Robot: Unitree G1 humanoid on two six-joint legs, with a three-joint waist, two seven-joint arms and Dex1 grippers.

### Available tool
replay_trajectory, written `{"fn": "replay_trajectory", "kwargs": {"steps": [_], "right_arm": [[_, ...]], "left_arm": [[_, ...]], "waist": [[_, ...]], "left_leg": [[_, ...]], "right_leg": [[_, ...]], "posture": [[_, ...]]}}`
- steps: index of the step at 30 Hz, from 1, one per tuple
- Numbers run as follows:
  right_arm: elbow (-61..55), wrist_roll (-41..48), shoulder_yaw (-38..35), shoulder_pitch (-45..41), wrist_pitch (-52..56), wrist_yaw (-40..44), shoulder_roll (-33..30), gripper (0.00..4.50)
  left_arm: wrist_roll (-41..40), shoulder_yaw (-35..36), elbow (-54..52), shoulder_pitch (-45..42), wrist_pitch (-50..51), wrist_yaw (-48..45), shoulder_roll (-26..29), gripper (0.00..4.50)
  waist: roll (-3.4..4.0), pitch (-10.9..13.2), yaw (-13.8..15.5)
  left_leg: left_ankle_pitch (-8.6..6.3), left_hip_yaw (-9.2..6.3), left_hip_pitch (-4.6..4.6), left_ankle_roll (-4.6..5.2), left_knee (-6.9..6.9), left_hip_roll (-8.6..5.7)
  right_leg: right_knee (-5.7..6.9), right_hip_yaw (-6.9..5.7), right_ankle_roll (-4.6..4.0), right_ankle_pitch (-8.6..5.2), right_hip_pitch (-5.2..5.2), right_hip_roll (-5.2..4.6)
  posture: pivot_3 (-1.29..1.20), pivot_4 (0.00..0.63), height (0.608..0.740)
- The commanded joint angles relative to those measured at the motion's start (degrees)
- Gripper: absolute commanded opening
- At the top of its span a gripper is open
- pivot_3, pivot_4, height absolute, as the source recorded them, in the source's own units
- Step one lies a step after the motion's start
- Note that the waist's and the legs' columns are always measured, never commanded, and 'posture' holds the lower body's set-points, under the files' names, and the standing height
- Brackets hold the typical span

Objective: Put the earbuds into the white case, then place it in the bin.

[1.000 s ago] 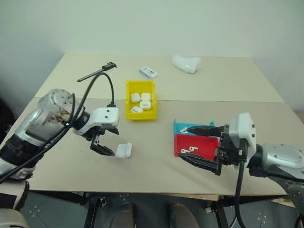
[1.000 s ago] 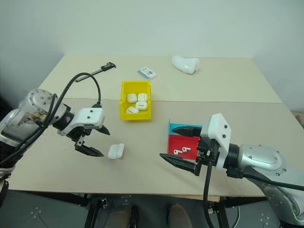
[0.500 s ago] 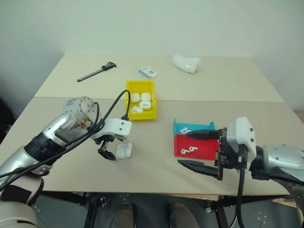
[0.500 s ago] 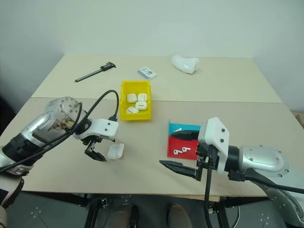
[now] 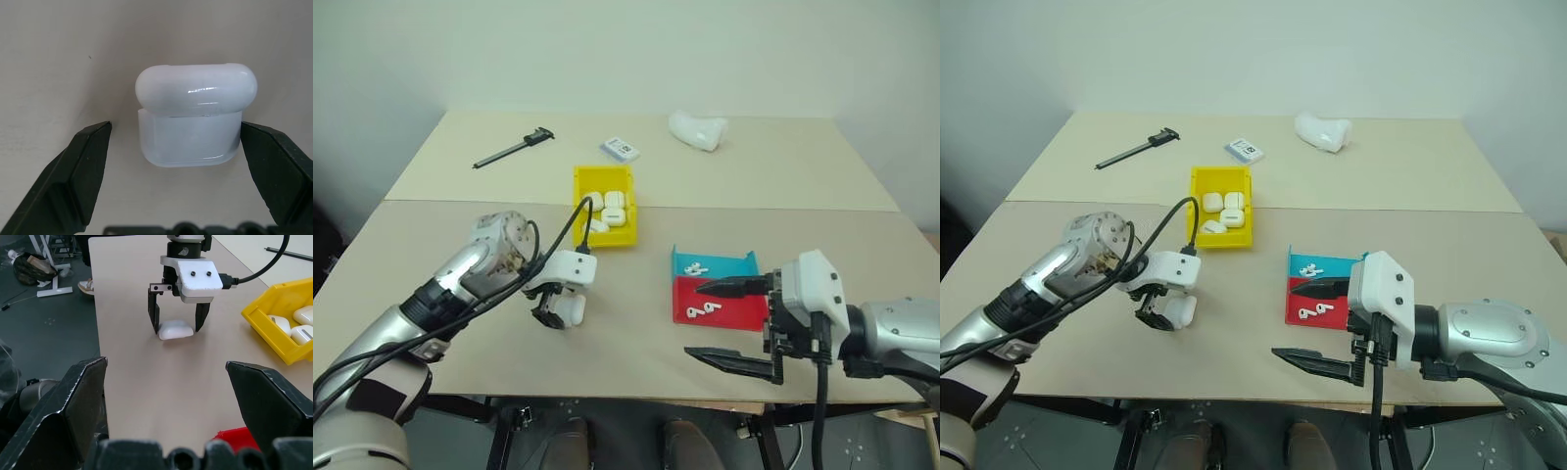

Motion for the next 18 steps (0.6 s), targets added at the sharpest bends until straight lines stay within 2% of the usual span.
{"fn": "replay_trajectory", "kwargs": {"steps": [1,12,15,18], "right_arm": [[-1.7,0.5,-1.6,-0.1,-0.6,-0.2,-0.6,4.50],[-2.1,0.4,-1.7,0.5,-0.9,-0.5,-0.5,4.50],[-2.0,0.3,-1.8,0.5,-1.0,-0.4,-0.4,4.50],[-2.0,0.3,-1.8,0.6,-1.1,-0.3,-0.4,4.50]], "left_arm": [[0.7,0.6,-0.4,-0.1,0.6,0.0,-0.2,4.48],[1.2,1.1,-3.4,3.6,1.4,0.9,0.7,4.48],[1.4,1.3,-3.4,3.8,1.0,1.4,0.4,3.97],[1.6,1.2,-3.4,3.9,0.2,1.2,0.6,3.05]], "waist": [[0.00,0.0,0.1],[0.02,-0.1,0.0],[0.02,-0.2,0.0],[0.02,-0.2,-0.1]], "left_leg": [[0.00,0.00,0.00,0.00,0.00,0.00],[0.00,-0.04,0.06,0.00,0.00,0.01],[-0.01,-0.06,0.06,0.01,0.00,0.01],[-0.01,-0.05,0.07,0.01,0.00,0.01]], "right_leg": [[0.00,0.00,0.00,0.00,0.01,0.00],[0.01,0.01,0.00,0.00,0.04,0.00],[0.01,0.02,0.00,0.00,0.04,0.00],[0.01,0.02,0.00,0.00,0.04,0.00]], "posture": [[0.00,0.150,0.740],[0.00,0.150,0.740],[0.00,0.150,0.740],[0.00,0.150,0.740]]}}
